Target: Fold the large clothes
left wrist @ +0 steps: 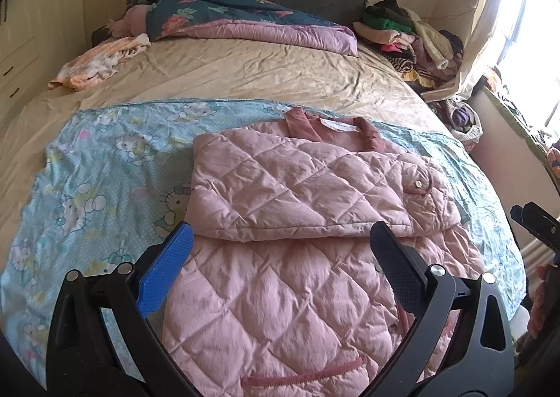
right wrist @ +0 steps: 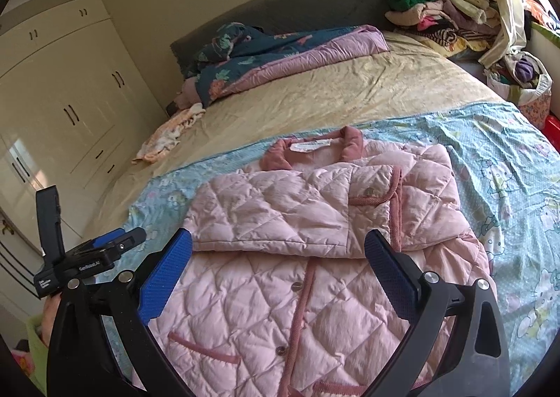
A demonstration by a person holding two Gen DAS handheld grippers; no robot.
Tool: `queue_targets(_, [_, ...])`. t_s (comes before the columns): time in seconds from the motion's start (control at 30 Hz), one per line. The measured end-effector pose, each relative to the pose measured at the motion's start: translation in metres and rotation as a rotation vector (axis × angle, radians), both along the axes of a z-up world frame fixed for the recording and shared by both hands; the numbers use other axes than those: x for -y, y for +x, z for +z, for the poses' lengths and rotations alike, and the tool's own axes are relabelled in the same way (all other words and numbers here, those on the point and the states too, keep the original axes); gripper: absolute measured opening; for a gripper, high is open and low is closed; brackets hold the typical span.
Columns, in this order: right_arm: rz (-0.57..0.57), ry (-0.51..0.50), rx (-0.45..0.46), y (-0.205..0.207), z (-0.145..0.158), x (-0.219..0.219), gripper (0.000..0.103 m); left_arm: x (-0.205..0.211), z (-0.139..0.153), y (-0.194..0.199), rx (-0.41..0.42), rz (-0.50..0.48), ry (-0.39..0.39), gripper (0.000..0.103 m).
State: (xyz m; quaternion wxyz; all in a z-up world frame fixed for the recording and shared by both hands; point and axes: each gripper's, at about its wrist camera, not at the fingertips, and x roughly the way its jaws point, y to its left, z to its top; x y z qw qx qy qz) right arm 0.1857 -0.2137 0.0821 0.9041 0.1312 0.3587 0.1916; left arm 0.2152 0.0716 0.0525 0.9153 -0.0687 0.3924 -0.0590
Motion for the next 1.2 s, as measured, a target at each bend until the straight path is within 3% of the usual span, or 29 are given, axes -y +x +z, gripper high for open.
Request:
queue_targets(0.47, [0.027, 0.024, 0.051, -0.036, 0.023, 0.002, 0.099, -0.010, 0.022, -0.035, 0.060, 0.016, 0.012, 0.095])
queue_targets(0.67, [0.042, 0.030, 0.062, -0.049, 0.024, 0.002, 0.099, -0.017, 0.018, -0.049, 0.061, 0.019, -0.028, 0.095])
queue_targets(1.2, [0.060, -0.004, 0.052, -0.078, 0.009, 0.003, 0.099, -0.008, 0.001, -0.080, 0.061, 0.011, 0.002, 0.095])
